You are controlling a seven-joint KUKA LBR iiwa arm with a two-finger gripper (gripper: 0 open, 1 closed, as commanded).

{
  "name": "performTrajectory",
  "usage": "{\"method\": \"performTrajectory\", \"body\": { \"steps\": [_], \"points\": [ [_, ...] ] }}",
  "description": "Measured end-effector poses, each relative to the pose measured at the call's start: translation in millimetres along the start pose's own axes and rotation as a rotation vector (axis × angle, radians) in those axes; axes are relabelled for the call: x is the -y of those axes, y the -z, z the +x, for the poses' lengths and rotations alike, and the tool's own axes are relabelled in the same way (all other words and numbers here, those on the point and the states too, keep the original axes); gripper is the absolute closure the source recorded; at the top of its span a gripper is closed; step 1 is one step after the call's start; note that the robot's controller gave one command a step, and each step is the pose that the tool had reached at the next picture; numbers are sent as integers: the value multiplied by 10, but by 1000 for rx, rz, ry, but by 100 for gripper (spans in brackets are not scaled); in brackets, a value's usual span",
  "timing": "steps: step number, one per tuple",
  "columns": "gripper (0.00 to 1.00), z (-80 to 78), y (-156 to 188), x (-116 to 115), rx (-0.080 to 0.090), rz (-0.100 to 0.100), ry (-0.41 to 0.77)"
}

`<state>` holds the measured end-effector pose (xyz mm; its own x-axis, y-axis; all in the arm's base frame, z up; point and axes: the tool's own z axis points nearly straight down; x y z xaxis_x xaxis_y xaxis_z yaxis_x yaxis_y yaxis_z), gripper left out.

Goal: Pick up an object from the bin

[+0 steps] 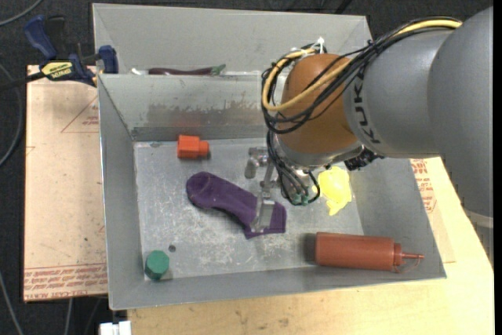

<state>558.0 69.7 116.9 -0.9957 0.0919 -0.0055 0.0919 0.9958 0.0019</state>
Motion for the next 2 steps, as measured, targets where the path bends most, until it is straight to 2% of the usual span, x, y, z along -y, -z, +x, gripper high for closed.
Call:
{"method": "performTrajectory", "body": {
  "steps": [1, 2],
  "points": [
    [100, 132, -467, -189, -6, -5, -48],
    [100, 132, -467, -188, -6, -5, -48]
  ]
}}
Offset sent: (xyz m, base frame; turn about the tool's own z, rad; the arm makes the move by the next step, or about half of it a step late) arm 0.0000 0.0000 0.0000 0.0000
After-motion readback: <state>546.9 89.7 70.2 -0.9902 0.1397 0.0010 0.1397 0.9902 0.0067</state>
